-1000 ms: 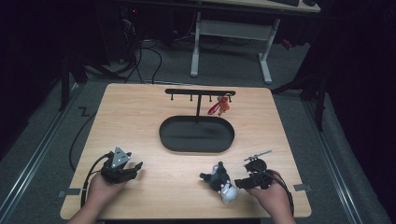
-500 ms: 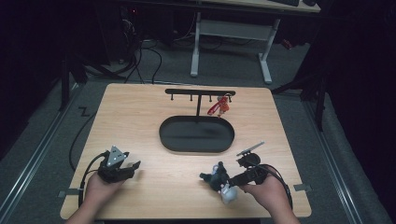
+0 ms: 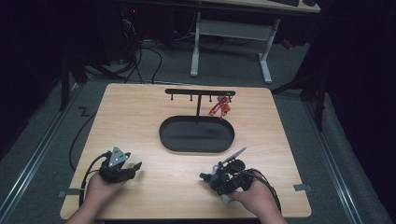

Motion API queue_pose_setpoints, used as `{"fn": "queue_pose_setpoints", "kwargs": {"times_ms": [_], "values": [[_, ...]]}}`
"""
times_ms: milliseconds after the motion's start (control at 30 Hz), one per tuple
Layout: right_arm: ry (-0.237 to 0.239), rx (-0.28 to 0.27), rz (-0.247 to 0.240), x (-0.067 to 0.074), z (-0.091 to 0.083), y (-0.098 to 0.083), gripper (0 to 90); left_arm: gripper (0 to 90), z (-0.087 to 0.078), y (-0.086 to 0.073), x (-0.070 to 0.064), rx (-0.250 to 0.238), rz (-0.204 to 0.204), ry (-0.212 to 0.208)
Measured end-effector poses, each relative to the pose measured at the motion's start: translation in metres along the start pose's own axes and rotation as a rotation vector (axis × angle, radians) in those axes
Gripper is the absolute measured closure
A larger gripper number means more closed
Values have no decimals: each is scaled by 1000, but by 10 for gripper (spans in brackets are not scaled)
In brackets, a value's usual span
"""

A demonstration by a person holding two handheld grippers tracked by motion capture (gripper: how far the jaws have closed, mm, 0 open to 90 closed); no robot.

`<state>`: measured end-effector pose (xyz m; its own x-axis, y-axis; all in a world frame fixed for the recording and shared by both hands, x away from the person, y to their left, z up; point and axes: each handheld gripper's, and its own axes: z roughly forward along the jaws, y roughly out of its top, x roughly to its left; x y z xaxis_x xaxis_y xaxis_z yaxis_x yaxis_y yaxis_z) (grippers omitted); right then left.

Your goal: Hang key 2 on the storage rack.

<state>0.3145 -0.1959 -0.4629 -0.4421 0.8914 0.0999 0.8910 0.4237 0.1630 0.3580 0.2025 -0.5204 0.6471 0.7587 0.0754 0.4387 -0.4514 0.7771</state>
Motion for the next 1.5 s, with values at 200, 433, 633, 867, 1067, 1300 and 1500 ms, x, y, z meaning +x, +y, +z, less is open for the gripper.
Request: {"fn": "queue_pose_setpoints", "kwargs": {"times_ms": [200, 433, 633, 867, 1067, 1300, 1500], "values": [[-6, 33, 6, 1, 8, -2, 156, 396, 0, 0, 0, -1, 0, -2], [-23, 70, -11, 2, 21, -3, 280, 395, 1, 0, -1, 3, 5, -5], [-20, 83, -35, 3, 25, 0, 459, 395, 1, 0, -1, 8, 8, -10], [-23, 73, -44, 2, 12, 5, 482, 395, 1, 0, -1, 12, 8, -13], [-23, 42, -38, -3, -6, 10, 483, 394, 3, 0, -2, 21, 16, -13], [-24, 26, -12, -11, -27, 18, 482, 390, 3, 0, -3, 8, 25, -27], [-18, 15, 1, -14, -34, 26, 482, 374, 1, -2, -4, -17, 52, -56]]}}
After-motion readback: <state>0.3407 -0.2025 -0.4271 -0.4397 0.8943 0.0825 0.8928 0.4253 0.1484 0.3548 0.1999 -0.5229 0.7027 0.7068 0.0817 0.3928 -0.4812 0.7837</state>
